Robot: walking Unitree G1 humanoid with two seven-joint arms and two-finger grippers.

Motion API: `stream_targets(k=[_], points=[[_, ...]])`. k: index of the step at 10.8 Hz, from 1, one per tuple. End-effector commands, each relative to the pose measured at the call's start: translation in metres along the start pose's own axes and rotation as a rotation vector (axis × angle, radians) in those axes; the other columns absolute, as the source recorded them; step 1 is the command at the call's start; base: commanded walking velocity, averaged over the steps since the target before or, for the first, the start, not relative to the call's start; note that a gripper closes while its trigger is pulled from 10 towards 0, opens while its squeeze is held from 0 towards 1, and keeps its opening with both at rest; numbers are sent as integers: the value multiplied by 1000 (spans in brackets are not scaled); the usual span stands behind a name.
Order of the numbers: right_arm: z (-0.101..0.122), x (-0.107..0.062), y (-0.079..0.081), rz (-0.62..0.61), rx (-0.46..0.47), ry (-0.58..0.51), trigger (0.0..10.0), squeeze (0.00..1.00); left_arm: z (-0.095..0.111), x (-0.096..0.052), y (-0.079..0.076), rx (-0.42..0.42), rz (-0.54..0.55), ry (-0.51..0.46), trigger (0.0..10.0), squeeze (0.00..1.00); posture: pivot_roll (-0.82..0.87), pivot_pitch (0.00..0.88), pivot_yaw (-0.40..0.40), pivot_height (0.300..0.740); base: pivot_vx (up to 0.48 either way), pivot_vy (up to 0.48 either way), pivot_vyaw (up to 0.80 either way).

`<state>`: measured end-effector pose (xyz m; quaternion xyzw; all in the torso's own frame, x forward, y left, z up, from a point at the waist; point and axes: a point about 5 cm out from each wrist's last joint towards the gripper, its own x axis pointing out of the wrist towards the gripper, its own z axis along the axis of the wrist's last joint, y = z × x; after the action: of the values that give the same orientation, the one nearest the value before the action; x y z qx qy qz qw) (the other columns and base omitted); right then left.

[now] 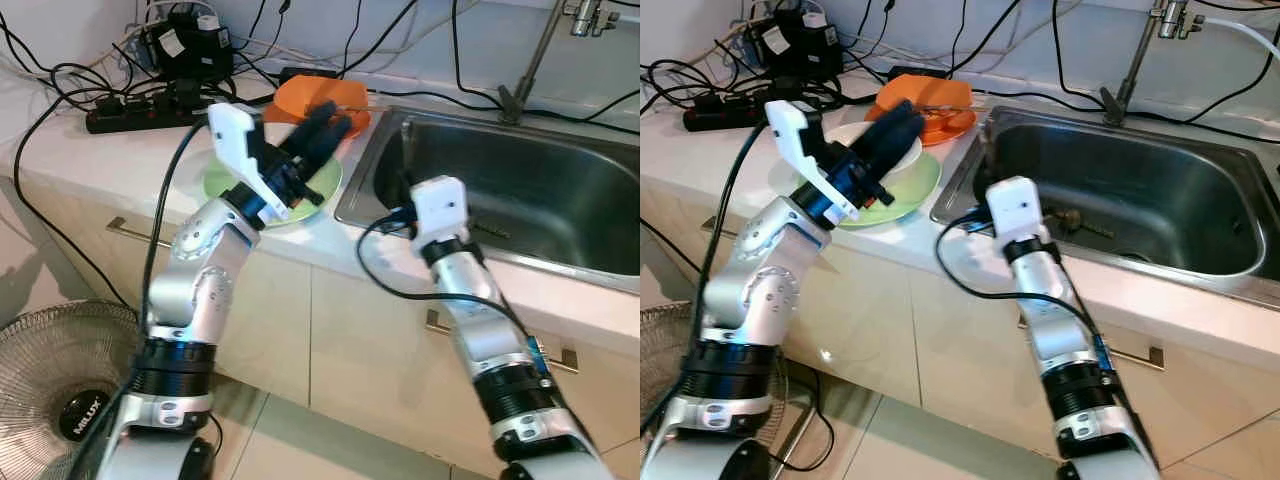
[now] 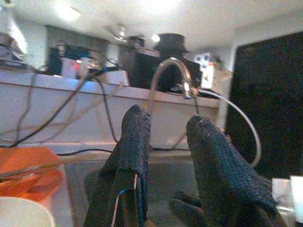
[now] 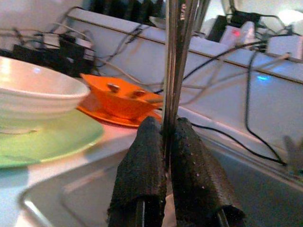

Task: Kitchen organization

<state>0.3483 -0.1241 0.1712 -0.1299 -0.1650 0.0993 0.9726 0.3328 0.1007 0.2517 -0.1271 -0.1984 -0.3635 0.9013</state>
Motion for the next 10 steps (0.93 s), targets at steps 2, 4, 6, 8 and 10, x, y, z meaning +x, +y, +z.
stream_targets(k=[2,4,6,8,10], points=[[-1,6,-18,-73,-8,22,0,0,-6,-1,8,129,91,33,10000,0,195,23,14,740,0,0,0],[-6,11,-31,-124,-18,70,10000,0,-48,-8,-11,257,-11,212,10000,0,194,20,13,740,0,0,0],[-8,18,-43,-162,-18,95,10000,0,-76,-11,-29,175,-40,281,10000,0,190,19,10,740,0,0,0],[-18,26,-53,-200,-12,188,10000,0,-95,-15,-41,112,-41,313,10000,0,193,23,2,740,0,0,0],[-29,27,-52,-192,26,256,10000,0,-109,-23,-41,90,-2,355,10000,0,199,12,-7,740,0,0,0]])
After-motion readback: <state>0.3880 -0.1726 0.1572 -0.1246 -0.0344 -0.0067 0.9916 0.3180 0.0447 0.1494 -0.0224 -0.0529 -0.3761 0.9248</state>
